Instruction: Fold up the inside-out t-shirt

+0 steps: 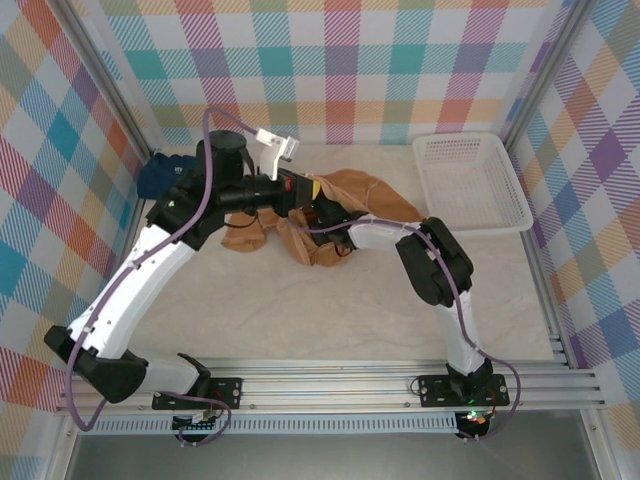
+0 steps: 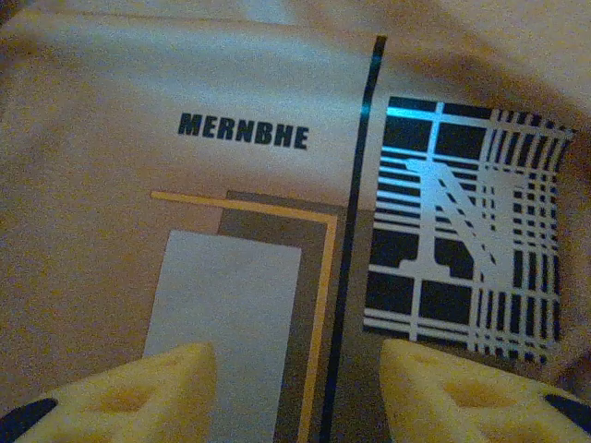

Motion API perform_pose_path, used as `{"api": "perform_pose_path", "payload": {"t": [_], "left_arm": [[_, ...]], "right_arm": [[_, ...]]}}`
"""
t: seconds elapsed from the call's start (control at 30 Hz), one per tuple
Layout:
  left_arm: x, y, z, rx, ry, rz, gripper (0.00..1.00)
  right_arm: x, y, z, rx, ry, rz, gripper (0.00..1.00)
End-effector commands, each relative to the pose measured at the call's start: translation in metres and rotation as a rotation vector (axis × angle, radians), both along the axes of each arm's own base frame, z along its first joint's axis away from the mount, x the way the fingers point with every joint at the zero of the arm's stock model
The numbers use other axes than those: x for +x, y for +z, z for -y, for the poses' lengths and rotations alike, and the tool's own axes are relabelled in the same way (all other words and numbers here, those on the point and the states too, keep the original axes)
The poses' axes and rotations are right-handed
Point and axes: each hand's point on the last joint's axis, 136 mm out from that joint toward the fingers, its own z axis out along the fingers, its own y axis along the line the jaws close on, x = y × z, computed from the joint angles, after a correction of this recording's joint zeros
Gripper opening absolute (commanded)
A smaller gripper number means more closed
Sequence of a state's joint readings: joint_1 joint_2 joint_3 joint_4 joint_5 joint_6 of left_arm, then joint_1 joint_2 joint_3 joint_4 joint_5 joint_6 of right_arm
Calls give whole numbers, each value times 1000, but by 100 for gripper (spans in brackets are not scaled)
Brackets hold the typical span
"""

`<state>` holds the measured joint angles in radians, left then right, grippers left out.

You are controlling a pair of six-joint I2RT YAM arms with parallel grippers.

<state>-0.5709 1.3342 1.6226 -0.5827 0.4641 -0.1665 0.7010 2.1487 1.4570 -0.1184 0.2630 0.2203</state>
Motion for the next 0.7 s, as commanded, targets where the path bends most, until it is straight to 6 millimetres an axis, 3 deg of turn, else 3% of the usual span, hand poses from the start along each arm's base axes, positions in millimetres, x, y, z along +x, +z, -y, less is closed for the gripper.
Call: {"api": "perform_pose_path", "payload": {"t": [0.0,0.17,0.27,0.37,0.5,0.67], "left_arm": [[1,4,-19,45,84,55,0],[13,-27,-32,139,172,17,0],[18,-38,-38,178,209,8,0],[15,-40,-32,162,168,1,0],[1,-19,-20,78,80,32,0],[-12,34,-14,-60,24,130,0]], "right_arm": [[-14,29,-11,94,102,15,51],[-27,41,-4,176,161,19,51],[-32,45,-1,221,180,21,52],[-28,41,3,207,148,14,52],[-14,29,10,121,89,-2,52],[-4,18,4,31,99,0,52]]}}
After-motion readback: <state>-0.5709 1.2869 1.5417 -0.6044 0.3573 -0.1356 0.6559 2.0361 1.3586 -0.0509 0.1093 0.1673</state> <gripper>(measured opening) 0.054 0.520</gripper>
